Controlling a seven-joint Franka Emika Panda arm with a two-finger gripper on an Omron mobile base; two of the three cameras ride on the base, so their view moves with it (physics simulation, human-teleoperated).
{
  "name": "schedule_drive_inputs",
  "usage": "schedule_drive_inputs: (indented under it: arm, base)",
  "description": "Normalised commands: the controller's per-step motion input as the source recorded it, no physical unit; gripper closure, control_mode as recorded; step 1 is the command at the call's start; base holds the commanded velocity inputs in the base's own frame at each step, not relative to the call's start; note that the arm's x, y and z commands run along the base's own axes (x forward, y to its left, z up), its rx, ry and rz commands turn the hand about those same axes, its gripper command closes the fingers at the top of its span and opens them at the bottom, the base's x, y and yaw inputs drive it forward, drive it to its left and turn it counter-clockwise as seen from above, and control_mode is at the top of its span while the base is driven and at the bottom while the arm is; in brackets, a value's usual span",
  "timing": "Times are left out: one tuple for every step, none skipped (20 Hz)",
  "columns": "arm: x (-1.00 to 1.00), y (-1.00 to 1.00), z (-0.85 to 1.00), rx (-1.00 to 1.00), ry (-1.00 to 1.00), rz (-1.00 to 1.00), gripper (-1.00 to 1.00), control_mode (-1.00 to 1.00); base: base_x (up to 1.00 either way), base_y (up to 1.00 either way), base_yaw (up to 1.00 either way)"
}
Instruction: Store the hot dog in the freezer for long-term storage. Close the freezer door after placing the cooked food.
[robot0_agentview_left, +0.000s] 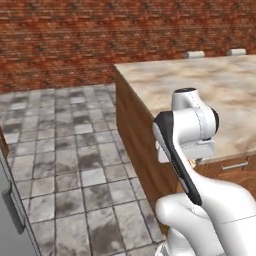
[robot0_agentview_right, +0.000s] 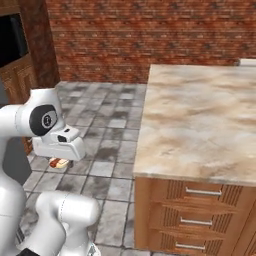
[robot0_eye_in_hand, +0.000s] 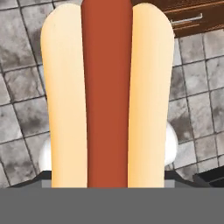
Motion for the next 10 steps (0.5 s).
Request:
schedule_drive_inputs:
  arm:
    - [0.0, 0.0, 0.0, 0.0, 0.0, 0.0, 1.0, 1.0]
    - [0.0, 0.0, 0.0, 0.0, 0.0, 0.0, 1.0, 1.0]
    - [0.0, 0.0, 0.0, 0.0, 0.0, 0.0, 1.0, 1.0]
    - [0.0, 0.0, 0.0, 0.0, 0.0, 0.0, 1.0, 1.0]
    - [0.0, 0.0, 0.0, 0.0, 0.0, 0.0, 1.0, 1.0]
    - [0.0, 0.0, 0.0, 0.0, 0.0, 0.0, 1.0, 1.0]
    - [0.0, 0.0, 0.0, 0.0, 0.0, 0.0, 1.0, 1.0]
    - [0.0, 0.0, 0.0, 0.0, 0.0, 0.0, 1.0, 1.0]
    - [0.0, 0.0, 0.0, 0.0, 0.0, 0.0, 1.0, 1.0]
    - [0.0, 0.0, 0.0, 0.0, 0.0, 0.0, 1.0, 1.0]
  base:
    - [0.21, 0.51, -0.19]
    - [0.26, 0.49, -0.14]
    - [0.36, 0.46, -0.09]
    - [0.38, 0.59, -0.06]
    - [0.46, 0.6, 0.0]
    - [0.54, 0.64, 0.0]
    - [0.51, 0.64, 0.0]
    - [0.6, 0.46, 0.0]
    - [0.82, 0.14, 0.01]
    - [0.95, 0.0, 0.05]
